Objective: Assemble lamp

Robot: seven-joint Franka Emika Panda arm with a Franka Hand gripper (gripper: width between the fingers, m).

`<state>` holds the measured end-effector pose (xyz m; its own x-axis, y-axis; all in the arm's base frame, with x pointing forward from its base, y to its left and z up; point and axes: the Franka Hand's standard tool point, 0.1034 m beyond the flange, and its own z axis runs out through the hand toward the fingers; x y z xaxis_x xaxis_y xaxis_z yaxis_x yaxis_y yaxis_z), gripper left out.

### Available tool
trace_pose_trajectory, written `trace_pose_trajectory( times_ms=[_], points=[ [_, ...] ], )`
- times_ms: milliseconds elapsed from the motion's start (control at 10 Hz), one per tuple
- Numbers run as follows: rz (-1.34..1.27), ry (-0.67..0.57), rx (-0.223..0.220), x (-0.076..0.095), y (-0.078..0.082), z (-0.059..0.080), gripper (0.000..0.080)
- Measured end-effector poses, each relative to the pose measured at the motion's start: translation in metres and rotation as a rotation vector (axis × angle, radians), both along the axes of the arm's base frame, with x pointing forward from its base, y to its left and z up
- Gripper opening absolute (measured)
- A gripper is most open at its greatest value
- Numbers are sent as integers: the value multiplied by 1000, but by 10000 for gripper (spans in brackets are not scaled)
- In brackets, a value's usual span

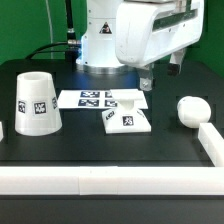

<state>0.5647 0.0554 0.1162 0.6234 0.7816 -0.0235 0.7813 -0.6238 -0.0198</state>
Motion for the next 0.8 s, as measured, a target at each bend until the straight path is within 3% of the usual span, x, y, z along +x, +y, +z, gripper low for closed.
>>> trace_pose_trajectory(
  times_ms=[500, 800],
  points=[
    [15, 4, 2, -3, -5, -1, 699],
    [36, 20, 3, -38, -43, -10, 699]
  ],
)
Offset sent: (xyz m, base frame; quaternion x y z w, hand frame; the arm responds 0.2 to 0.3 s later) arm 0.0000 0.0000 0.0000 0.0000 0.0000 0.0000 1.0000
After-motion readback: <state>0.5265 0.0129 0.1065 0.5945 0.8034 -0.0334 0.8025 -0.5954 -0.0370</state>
